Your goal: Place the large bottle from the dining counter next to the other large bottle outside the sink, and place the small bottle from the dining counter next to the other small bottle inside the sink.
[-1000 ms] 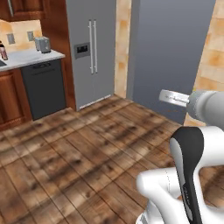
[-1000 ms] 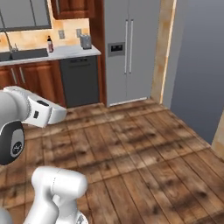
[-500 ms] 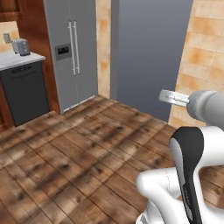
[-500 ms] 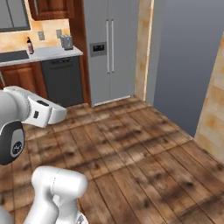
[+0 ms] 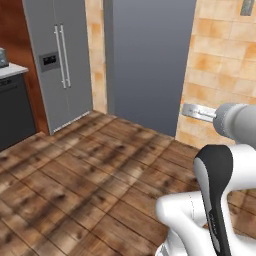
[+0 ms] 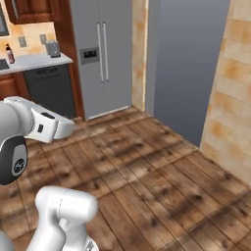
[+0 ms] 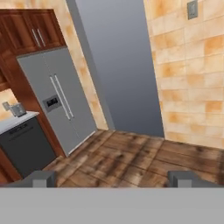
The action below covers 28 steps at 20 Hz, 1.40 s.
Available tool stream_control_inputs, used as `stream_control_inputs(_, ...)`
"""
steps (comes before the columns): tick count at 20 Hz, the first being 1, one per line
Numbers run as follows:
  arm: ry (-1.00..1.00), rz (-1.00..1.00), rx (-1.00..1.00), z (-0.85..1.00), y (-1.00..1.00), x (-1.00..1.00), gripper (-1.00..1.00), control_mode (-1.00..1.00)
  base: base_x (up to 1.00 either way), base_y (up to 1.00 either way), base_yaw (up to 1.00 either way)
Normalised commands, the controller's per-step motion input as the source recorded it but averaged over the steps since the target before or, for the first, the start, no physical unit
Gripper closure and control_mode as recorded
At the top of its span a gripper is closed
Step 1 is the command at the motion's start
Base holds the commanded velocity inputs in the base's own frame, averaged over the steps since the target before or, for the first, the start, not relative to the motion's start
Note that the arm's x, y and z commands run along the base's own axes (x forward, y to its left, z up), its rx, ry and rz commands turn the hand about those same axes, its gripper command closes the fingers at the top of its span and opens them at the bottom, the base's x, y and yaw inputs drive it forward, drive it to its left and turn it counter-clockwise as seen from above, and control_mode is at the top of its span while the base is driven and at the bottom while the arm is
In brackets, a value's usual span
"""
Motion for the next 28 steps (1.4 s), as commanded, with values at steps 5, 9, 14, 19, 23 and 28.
stream_control_inputs(5, 0.00, 0.00, 0.00, 0.00, 0.00, 0.00, -1.00, 1.00, 0.00, 0.00, -0.25)
stream_control_inputs(9, 0.00, 0.00, 0.00, 0.00, 0.00, 0.00, -1.00, 1.00, 0.00, 0.00, -0.25)
stream_control_inputs(14, 0.00, 0.00, 0.00, 0.00, 0.00, 0.00, -1.00, 1.00, 0.00, 0.00, -0.25)
stream_control_inputs(19, 0.00, 0.00, 0.00, 0.00, 0.00, 0.00, -1.00, 1.00, 0.00, 0.00, -0.25)
stream_control_inputs(23, 0.00, 0.00, 0.00, 0.00, 0.00, 0.00, -1.00, 1.00, 0.00, 0.00, -0.25)
stream_control_inputs(28, 0.00, 0.00, 0.00, 0.00, 0.00, 0.00, -1.00, 1.00, 0.00, 0.00, -0.25)
